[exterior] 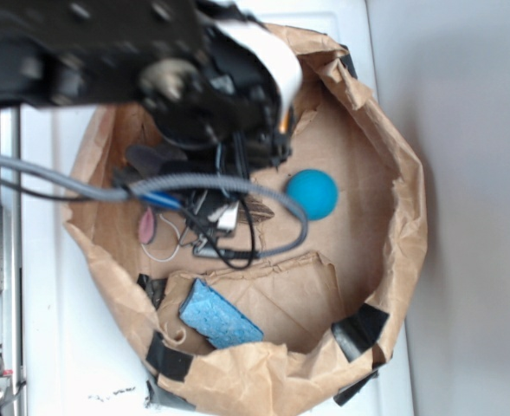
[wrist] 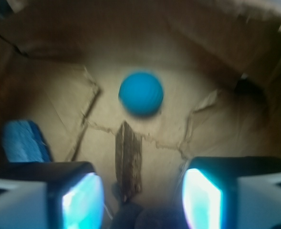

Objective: Grab the wood chip.

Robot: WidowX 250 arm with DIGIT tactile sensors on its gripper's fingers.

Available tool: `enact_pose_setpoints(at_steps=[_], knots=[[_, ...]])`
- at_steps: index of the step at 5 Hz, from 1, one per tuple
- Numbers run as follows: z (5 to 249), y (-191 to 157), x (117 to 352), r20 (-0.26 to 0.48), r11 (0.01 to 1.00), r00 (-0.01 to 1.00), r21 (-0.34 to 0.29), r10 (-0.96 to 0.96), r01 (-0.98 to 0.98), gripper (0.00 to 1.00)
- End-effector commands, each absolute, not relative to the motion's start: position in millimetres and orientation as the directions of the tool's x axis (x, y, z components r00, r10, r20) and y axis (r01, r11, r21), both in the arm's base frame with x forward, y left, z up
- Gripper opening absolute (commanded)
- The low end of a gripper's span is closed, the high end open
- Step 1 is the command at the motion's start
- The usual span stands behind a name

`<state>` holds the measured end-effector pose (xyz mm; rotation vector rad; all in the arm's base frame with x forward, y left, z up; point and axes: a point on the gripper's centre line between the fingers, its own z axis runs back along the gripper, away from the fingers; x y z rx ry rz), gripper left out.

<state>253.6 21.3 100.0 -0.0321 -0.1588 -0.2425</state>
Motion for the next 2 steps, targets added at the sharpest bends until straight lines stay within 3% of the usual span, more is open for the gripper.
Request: enact_pose_setpoints(at_steps=[1,2], knots=[[65.2,6.6,259.0,0.101,0.961,0.962,-0.078,-0.255,0.264,1.0],[46.9,3.5,264.6,0.073,0.958,0.959,-0.065,-0.275,0.28,1.0]])
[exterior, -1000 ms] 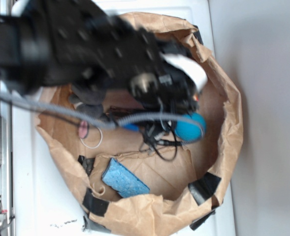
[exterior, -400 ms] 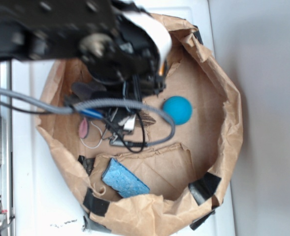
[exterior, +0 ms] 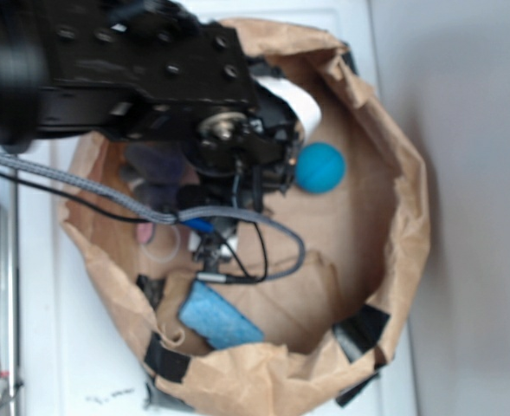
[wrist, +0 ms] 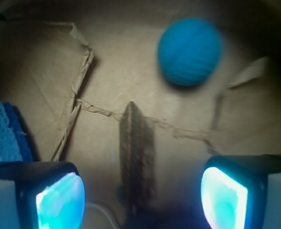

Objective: Grab the wood chip.

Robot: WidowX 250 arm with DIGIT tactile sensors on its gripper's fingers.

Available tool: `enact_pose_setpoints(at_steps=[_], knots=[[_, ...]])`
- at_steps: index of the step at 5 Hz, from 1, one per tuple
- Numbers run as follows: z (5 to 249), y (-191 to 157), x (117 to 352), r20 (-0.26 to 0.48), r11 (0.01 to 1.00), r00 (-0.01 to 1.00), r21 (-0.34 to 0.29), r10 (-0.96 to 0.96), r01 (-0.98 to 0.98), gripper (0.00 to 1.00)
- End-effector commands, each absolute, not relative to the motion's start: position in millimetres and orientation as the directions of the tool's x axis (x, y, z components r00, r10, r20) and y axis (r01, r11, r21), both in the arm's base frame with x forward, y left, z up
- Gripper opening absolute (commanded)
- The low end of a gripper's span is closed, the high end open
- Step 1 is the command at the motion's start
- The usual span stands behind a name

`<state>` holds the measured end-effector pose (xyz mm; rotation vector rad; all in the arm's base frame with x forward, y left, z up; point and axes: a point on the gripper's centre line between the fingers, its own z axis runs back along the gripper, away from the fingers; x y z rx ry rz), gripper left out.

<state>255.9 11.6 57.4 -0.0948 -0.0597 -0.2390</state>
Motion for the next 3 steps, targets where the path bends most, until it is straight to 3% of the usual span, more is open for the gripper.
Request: enact_pose_setpoints(at_steps=[1,2,3], knots=[[39.0,1.2,270.7,0.025,0.955,0.958,-0.075,-0.287,0.288,1.0],[35.1,15.5,284.5,0.027,0.956,0.958,-0.054,-0.287,0.288,0.0],[27.0,15.0,292.8,0.038,0.954,0.955,-0.044,-0.295,0.297,0.0]])
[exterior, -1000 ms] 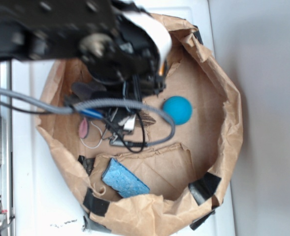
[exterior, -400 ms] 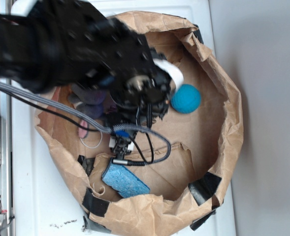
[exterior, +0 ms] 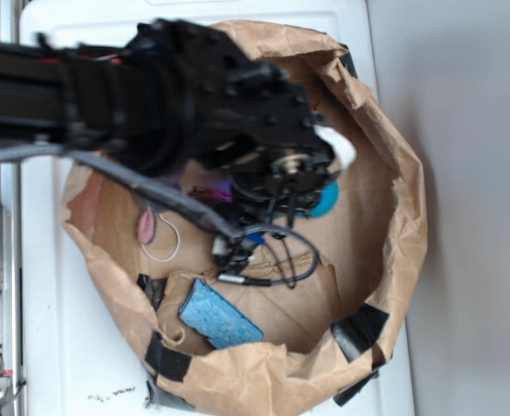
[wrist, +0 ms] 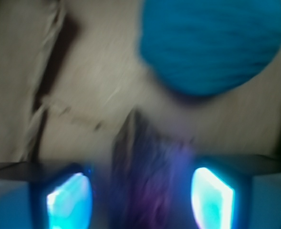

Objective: Grab the wood chip.

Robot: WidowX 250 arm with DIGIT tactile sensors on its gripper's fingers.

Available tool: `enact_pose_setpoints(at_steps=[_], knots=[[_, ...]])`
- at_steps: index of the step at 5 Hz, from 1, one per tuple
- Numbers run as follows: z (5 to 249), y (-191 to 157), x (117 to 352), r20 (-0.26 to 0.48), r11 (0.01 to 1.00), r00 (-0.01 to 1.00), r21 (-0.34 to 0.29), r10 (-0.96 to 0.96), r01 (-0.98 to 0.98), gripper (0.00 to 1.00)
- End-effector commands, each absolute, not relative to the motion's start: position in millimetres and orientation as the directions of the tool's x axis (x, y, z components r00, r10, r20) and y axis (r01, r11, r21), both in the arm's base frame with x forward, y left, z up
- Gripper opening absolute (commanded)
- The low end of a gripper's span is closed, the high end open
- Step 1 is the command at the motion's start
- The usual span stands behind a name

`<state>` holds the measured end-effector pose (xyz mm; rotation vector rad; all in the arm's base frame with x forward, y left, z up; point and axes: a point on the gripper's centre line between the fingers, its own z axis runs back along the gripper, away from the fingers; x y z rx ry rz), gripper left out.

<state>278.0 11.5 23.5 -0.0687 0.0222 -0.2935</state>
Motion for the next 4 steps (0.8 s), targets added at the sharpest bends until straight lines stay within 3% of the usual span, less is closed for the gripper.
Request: enact_pose_setpoints(at_steps=[1,3,4], knots=[[23.2,15.7,296.8,0.057,0.951,0.951,-0.044,-0.302,0.305,0.0],[24.4,14.3,300.2,0.131,0.956,0.949,-0.029,-0.287,0.293,0.0],[31.5,18.3,294.7,0.209,0.961,0.943,-0.043,-0.259,0.274,0.0]])
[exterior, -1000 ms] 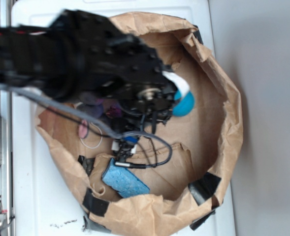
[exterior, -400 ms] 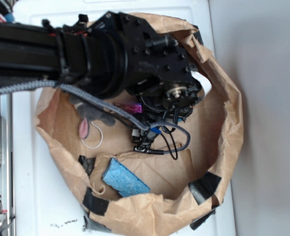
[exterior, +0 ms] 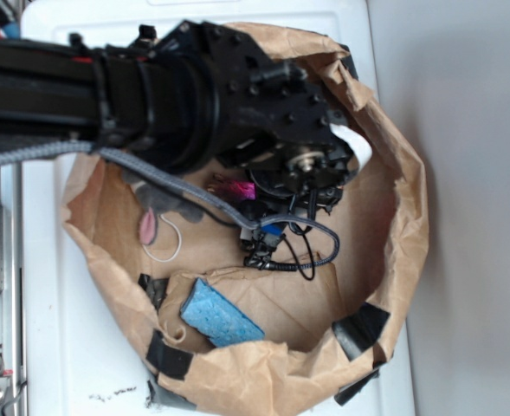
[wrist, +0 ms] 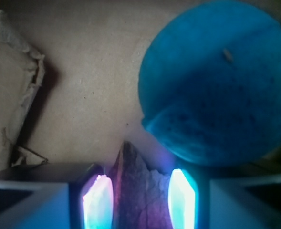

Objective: Grab the wood chip.

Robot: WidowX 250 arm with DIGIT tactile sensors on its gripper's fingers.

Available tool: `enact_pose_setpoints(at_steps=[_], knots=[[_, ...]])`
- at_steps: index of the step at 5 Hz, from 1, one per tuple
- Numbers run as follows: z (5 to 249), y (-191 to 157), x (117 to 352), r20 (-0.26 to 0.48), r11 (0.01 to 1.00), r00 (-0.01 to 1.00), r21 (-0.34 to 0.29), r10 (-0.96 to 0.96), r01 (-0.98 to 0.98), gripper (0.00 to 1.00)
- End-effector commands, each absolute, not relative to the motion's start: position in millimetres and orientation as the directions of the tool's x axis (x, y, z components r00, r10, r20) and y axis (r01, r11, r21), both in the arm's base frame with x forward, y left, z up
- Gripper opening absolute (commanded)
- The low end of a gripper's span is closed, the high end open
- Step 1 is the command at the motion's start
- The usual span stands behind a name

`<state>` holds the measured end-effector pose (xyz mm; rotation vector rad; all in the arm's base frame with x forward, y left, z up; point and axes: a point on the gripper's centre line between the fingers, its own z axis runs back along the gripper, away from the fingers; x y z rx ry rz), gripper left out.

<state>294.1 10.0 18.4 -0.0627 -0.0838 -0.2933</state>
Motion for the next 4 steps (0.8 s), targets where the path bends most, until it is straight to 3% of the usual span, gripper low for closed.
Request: enact_pose_setpoints(at_steps=[1,2,3,4], knots=[[38.5,26.0,288.4,0.277,0.972,0.939,-0.063,-0.202,0.228,0.0],[87.0,31.8,274.4,0.341,0.986,0.934,-0.091,-0.104,0.143,0.0],[136.2,32.2,243.2,0.382,0.986,0.921,-0.115,-0.072,0.124,0.0],[185.4,36.8,232.6,0.406,0.984,0.912,-0.129,-0.061,0.123,0.0]])
